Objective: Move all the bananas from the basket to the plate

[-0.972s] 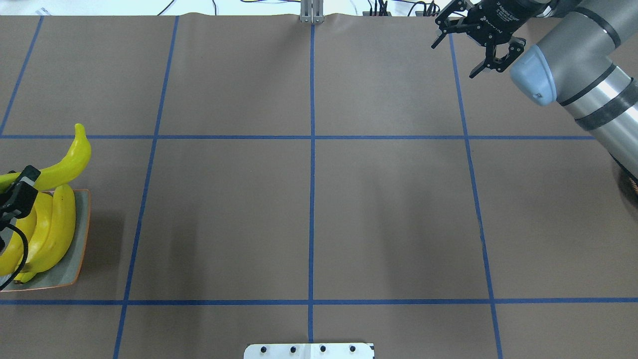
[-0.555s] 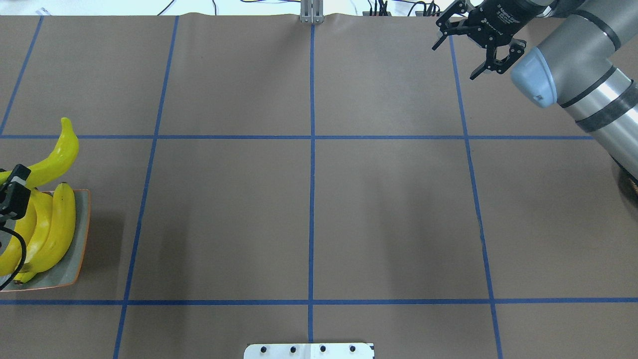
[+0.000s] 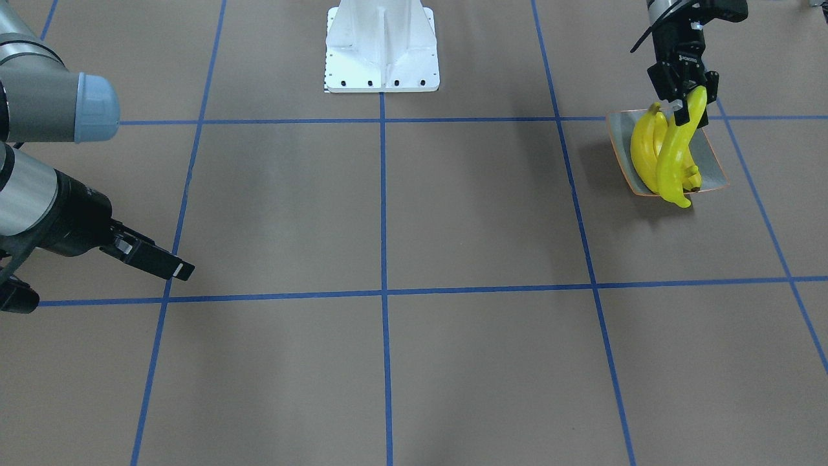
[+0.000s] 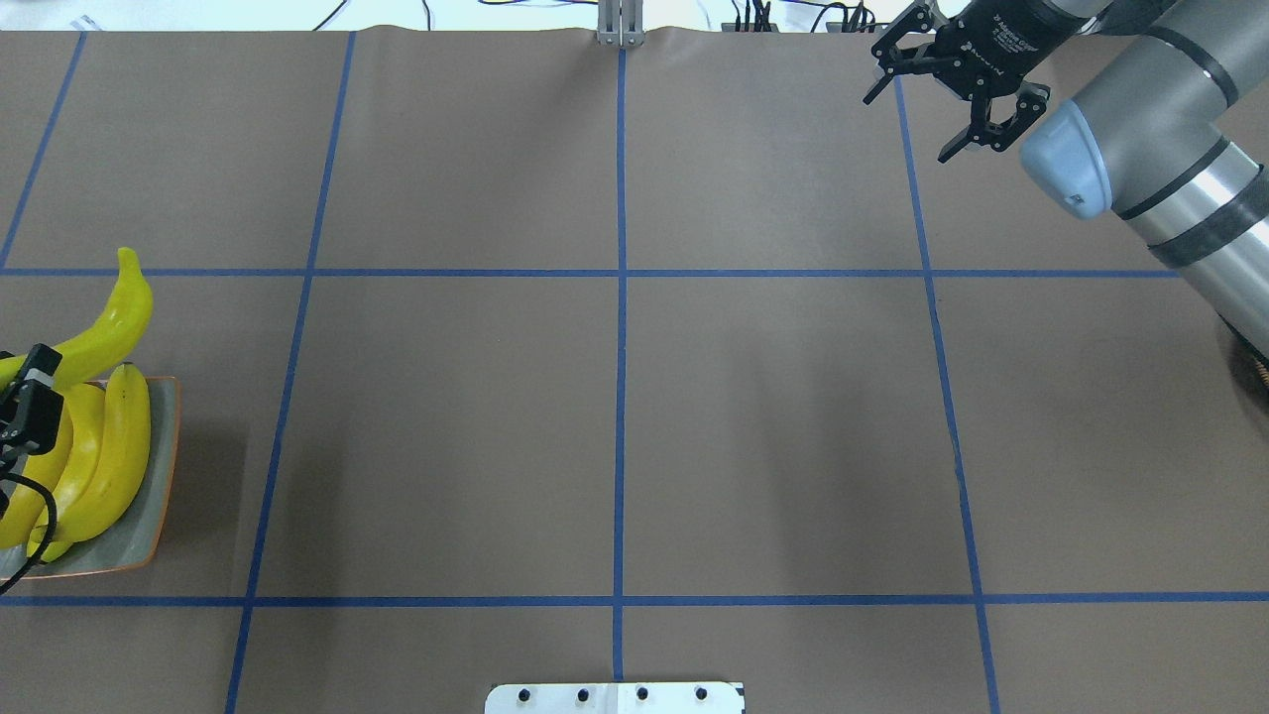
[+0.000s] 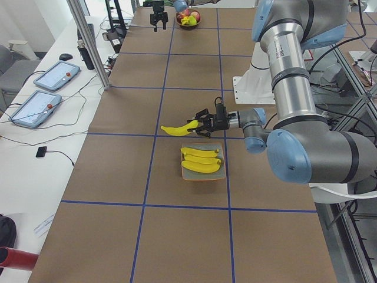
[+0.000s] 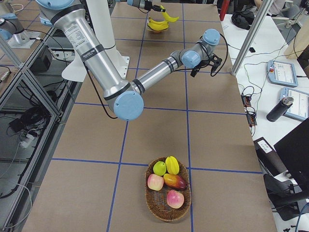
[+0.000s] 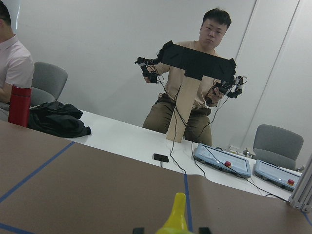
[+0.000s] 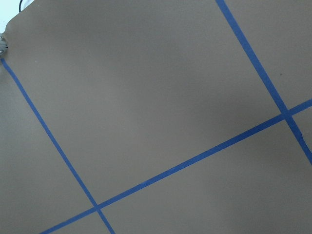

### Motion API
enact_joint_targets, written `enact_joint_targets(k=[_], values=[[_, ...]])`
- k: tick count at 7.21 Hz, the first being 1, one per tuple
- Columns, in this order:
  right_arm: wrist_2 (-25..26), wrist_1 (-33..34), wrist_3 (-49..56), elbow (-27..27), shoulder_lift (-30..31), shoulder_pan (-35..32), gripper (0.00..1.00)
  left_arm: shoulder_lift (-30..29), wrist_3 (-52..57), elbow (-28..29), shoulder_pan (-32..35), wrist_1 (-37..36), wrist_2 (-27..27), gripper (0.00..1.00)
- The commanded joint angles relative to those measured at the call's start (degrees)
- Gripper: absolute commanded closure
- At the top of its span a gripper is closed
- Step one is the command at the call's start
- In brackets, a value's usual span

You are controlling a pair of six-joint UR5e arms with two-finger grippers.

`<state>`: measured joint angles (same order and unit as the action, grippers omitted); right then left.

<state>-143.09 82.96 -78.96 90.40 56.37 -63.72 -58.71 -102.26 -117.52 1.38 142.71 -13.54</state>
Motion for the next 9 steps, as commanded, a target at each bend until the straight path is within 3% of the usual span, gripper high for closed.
enact_joint_targets(k=[1, 9], values=[[0.1, -0.2, 0.1, 0.1, 0.3, 0.0, 0.00, 0.0, -3.2, 3.1, -2.2, -0.5, 2.1, 1.00], [0.6, -0.3, 0.4, 0.5, 0.8, 0.0, 0.00, 0.0, -11.1, 4.6, -8.2, -5.2, 2.4, 1.00]])
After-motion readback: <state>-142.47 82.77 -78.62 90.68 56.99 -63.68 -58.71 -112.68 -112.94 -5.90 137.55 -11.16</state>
